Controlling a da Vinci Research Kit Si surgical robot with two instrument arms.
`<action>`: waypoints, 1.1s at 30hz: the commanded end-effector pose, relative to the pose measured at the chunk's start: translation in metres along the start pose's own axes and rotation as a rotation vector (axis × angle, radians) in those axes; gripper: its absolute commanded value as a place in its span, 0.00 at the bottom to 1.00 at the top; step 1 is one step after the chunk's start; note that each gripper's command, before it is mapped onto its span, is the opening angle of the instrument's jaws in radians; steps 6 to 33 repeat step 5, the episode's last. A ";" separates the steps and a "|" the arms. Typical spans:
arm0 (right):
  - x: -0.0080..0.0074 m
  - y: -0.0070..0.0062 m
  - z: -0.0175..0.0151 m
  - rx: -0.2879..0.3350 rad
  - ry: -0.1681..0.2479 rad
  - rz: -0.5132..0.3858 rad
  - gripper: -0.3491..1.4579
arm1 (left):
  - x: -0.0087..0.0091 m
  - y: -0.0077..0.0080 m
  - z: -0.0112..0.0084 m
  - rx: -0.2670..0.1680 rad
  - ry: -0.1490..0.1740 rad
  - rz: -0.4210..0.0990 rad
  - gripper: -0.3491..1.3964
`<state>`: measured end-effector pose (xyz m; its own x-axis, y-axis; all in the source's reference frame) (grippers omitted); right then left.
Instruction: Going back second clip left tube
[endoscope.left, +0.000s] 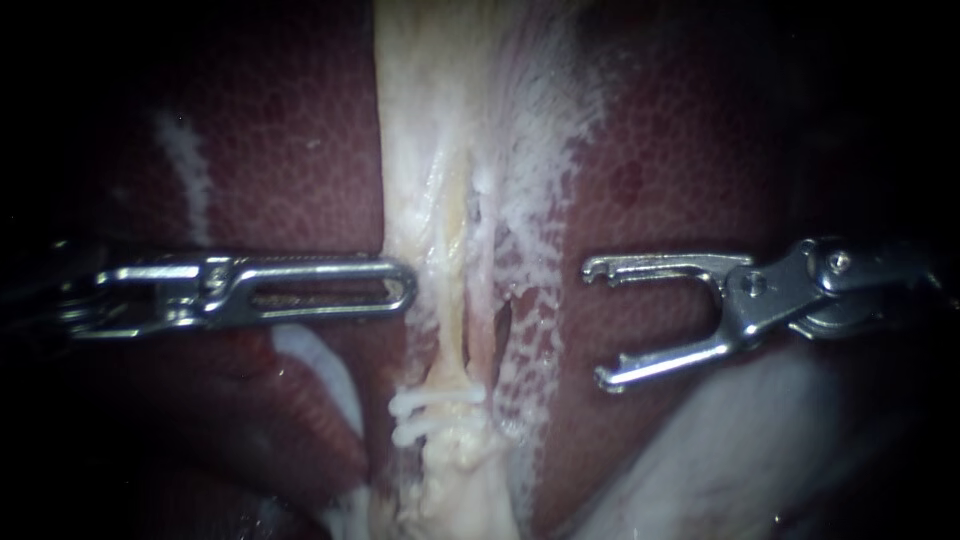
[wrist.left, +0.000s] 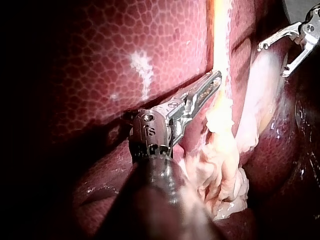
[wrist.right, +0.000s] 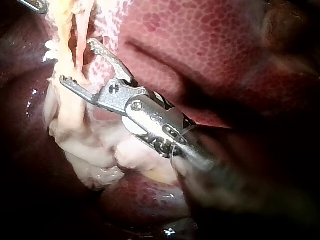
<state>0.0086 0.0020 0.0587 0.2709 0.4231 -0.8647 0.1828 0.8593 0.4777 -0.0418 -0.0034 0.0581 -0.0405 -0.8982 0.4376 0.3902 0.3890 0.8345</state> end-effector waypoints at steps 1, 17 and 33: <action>0.0000 0.0000 0.0000 0.000 0.000 0.000 0.52 | 0.0000 0.0000 0.0000 -0.001 0.000 0.000 0.00; 0.0000 0.0000 -0.0001 0.000 0.000 0.000 0.52 | 0.0000 0.0000 0.0000 -0.001 0.000 0.000 0.00; 0.0000 0.0000 -0.0001 0.000 0.000 0.000 0.52 | 0.0000 0.0000 0.0000 -0.001 0.000 0.000 0.00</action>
